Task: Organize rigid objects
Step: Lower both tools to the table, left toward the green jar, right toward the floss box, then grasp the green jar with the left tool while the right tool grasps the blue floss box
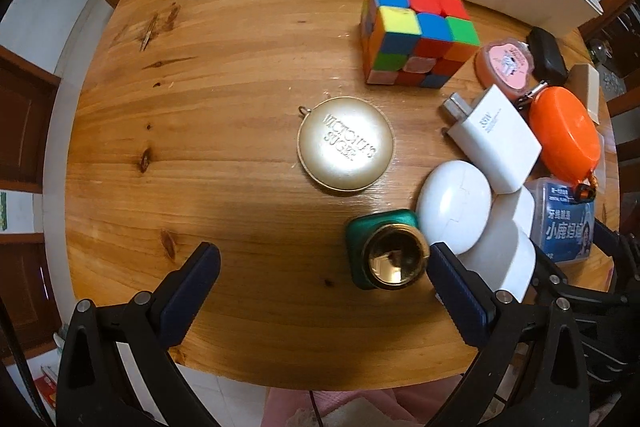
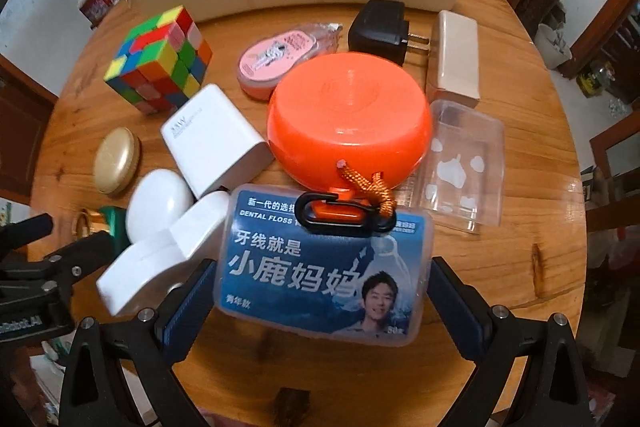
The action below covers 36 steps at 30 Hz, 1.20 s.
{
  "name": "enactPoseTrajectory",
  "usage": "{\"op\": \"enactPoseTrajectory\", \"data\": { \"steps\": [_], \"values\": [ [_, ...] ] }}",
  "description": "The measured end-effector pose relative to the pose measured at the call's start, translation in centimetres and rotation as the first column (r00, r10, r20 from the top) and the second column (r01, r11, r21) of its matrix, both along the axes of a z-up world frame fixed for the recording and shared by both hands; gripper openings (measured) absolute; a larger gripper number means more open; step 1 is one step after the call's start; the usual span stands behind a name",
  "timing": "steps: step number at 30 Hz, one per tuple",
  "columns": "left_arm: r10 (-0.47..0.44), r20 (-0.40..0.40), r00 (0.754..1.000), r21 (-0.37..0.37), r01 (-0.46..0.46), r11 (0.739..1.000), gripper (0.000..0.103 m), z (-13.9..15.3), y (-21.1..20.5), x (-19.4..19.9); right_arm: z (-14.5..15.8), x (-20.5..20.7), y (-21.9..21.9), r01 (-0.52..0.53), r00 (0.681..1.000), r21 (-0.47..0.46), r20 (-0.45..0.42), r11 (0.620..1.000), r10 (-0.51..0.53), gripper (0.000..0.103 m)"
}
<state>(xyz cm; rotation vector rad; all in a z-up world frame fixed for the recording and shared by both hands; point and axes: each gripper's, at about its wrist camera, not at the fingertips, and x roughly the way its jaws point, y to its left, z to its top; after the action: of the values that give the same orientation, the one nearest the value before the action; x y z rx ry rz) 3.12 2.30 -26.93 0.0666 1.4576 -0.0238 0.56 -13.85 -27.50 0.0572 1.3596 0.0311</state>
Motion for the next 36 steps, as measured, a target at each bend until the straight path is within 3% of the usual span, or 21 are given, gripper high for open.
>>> {"op": "enactPoseTrajectory", "data": {
  "steps": [10, 15, 18, 20, 29, 36],
  "values": [
    [0.047, -0.072, 0.996, -0.036, -0.049, 0.998, 0.102, -2.6, 1.5, 1.5, -1.3, 0.6, 1.9, -0.035, 0.999, -0.064, -0.006, 0.997, 0.035, 0.097],
    [0.072, -0.116, 0.991, -0.061, -0.079, 0.995, 0.092, -5.0, 1.7, 1.6, -1.3, -0.3, 2.0, -0.042, 0.999, -0.070, -0.006, 0.997, 0.042, 0.096],
    [0.068, -0.070, 0.995, -0.047, -0.072, 0.996, 0.070, -4.7, 1.7, 1.6, -0.9, -0.8, 1.7, -0.049, 0.999, -0.071, -0.008, 0.996, 0.048, 0.096],
    [0.054, -0.051, 0.997, -0.043, -0.056, 0.997, 0.043, -4.5, 1.7, 1.8, -0.7, -1.2, 1.2, -0.056, 0.998, -0.064, -0.012, 0.996, 0.055, 0.096],
    [0.046, -0.040, 0.998, -0.046, -0.048, 0.998, 0.043, -4.9, 3.1, 1.8, 0.9, -2.6, 0.2, -0.104, 0.995, -0.014, 0.002, 0.994, 0.104, 0.095],
    [-0.020, 0.073, 0.997, -0.019, 0.022, 1.000, 0.043, -0.6, 2.2, 0.6, 4.3, -3.5, -1.4, -0.102, 0.991, 0.023, 0.088, 0.995, 0.100, 0.094]
  ]
}}
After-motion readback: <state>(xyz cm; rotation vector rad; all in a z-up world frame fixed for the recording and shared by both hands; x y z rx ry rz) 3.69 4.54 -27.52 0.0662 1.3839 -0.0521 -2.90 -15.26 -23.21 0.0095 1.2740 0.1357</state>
